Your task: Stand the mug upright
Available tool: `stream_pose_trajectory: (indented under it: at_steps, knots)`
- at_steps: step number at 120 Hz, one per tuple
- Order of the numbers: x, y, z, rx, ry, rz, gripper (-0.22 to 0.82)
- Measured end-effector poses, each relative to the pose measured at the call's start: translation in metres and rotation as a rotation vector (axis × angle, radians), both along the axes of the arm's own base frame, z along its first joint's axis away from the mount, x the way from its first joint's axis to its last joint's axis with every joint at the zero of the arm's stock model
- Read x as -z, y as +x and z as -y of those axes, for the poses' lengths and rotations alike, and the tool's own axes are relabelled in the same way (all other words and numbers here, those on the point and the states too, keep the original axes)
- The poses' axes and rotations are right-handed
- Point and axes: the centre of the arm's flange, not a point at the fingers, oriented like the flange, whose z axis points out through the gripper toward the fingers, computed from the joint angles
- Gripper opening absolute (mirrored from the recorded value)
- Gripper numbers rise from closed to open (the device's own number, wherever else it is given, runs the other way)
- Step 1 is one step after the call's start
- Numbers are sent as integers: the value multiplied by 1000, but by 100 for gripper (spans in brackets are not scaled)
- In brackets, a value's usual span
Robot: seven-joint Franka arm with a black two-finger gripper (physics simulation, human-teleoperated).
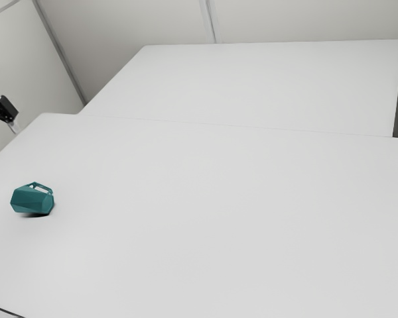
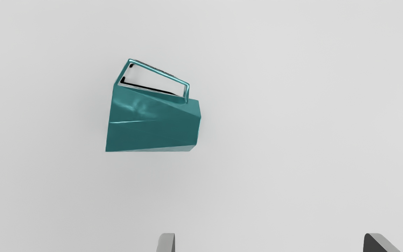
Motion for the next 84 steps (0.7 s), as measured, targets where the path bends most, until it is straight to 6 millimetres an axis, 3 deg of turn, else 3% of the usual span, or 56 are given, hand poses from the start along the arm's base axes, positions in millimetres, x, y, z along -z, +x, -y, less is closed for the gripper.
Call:
stream_pose_trajectory:
  at_steps: [35, 57, 84]
  knots:
    - [49, -41, -65, 20, -79, 92, 59]
    - [80, -57, -94, 64, -128, 166, 59]
    - [108, -90, -126, 101, -177, 280, 59]
